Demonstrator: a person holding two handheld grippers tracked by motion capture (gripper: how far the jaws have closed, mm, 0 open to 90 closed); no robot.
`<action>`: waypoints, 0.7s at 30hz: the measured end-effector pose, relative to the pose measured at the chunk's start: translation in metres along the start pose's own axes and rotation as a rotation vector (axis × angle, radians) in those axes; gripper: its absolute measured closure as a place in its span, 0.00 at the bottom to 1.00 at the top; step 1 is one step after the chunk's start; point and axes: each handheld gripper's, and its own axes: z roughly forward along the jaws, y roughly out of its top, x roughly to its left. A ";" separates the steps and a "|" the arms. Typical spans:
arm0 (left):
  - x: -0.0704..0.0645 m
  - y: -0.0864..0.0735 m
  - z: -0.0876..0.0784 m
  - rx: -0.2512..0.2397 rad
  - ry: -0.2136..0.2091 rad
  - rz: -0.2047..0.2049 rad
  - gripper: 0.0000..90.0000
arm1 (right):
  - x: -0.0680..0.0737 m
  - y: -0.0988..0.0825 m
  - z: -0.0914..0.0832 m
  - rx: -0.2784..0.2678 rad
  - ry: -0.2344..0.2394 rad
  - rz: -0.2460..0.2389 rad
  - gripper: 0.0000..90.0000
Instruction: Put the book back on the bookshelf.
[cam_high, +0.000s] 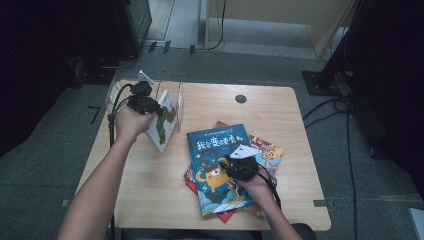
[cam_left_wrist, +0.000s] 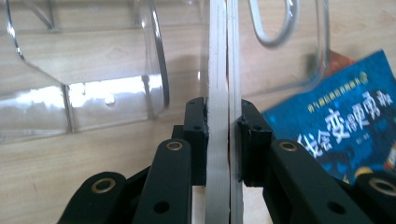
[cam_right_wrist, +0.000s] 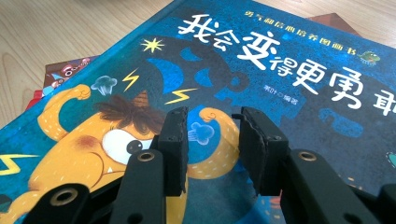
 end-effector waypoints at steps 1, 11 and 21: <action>-0.001 0.003 0.002 -0.004 0.000 -0.006 0.86 | 0.000 0.000 0.000 0.000 -0.002 0.000 0.70; -0.002 0.022 0.020 -0.022 0.016 -0.019 0.86 | -0.001 0.002 0.002 0.000 0.001 0.000 0.70; -0.006 0.035 0.029 -0.019 0.039 -0.012 0.85 | -0.001 0.002 0.002 -0.002 0.000 0.000 0.70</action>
